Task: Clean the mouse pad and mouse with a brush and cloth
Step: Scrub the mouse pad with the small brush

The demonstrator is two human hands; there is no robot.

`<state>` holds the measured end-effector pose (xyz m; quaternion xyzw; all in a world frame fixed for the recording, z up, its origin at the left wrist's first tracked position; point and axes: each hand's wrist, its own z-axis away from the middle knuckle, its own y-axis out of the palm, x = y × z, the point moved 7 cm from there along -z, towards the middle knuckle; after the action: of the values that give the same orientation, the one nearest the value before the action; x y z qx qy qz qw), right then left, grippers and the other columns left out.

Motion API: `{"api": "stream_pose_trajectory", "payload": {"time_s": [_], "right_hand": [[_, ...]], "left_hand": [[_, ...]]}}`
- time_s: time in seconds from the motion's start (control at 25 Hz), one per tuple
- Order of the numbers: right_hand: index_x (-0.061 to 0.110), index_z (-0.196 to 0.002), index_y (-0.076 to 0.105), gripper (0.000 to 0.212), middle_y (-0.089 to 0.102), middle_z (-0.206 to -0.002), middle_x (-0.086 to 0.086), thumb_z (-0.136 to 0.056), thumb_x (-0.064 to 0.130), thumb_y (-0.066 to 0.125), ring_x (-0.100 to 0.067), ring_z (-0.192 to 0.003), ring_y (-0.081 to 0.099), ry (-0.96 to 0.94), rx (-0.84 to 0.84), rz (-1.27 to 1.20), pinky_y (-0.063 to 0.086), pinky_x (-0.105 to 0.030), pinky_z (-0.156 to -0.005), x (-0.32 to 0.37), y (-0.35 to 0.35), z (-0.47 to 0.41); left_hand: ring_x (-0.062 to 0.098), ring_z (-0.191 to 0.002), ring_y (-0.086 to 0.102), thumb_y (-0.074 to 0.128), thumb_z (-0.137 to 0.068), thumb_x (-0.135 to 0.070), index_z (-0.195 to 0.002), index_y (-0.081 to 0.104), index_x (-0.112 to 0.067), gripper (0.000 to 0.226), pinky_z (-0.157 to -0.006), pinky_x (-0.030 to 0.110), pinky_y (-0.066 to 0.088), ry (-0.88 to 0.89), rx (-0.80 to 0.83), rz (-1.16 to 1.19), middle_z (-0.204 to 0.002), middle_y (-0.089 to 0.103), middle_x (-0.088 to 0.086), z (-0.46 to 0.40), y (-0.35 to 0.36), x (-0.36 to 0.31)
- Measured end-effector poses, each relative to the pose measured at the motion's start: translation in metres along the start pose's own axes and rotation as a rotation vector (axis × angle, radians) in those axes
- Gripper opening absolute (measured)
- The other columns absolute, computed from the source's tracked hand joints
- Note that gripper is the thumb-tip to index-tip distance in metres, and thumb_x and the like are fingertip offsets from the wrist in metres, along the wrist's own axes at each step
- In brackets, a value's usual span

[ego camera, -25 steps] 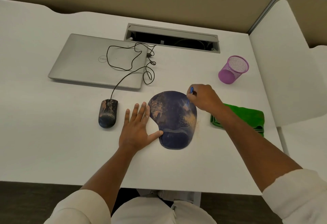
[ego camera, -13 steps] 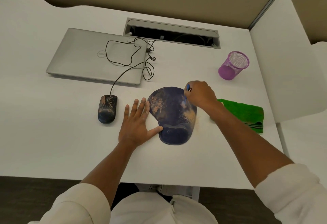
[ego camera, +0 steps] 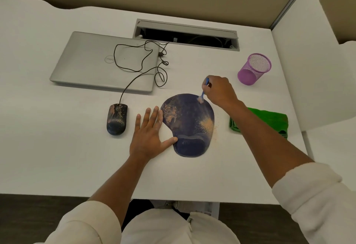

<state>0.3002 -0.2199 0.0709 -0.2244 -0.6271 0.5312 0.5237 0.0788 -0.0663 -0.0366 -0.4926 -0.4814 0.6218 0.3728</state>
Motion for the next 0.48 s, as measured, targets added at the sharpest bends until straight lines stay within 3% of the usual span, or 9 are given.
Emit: {"api": "stream_pose_trajectory", "payload": {"time_s": [0.12, 0.28, 0.48], "right_hand": [[0.014, -0.091, 0.063, 0.015, 0.063, -0.084, -0.004, -0.094, 0.021, 0.050, -0.021, -0.073, 0.057, 0.005, 0.028, -0.037, 0.038, -0.028, -0.061, 0.006, 0.010, 0.001], [0.012, -0.088, 0.061, 0.009, 0.066, -0.087, -0.006, -0.088, 0.020, 0.057, -0.025, -0.079, 0.063, 0.064, 0.256, 0.140, 0.043, -0.030, -0.064, -0.014, 0.026, 0.007], [0.015, -0.093, 0.069, 0.017, 0.068, -0.085, -0.004, -0.093, 0.024, 0.055, -0.023, -0.076, 0.062, 0.029, 0.013, -0.017, 0.047, -0.031, -0.063, -0.020, -0.004, 0.005]], "left_hand": [[0.023, -0.157, -0.015, 0.022, -0.084, -0.093, -0.164, -0.002, -0.021, 0.111, -0.127, 0.051, -0.005, -0.005, 0.015, -0.011, -0.171, -0.008, 0.000, -0.001, 0.001, 0.000], [0.024, -0.158, -0.011, 0.026, -0.084, -0.092, -0.164, 0.003, -0.019, 0.110, -0.127, 0.052, -0.002, -0.003, -0.006, -0.004, -0.172, -0.003, 0.001, 0.000, -0.001, -0.001], [0.023, -0.157, -0.012, 0.025, -0.084, -0.092, -0.164, 0.002, -0.019, 0.110, -0.127, 0.051, -0.003, -0.003, -0.001, -0.008, -0.172, -0.004, 0.001, 0.000, -0.001, 0.000]]}}
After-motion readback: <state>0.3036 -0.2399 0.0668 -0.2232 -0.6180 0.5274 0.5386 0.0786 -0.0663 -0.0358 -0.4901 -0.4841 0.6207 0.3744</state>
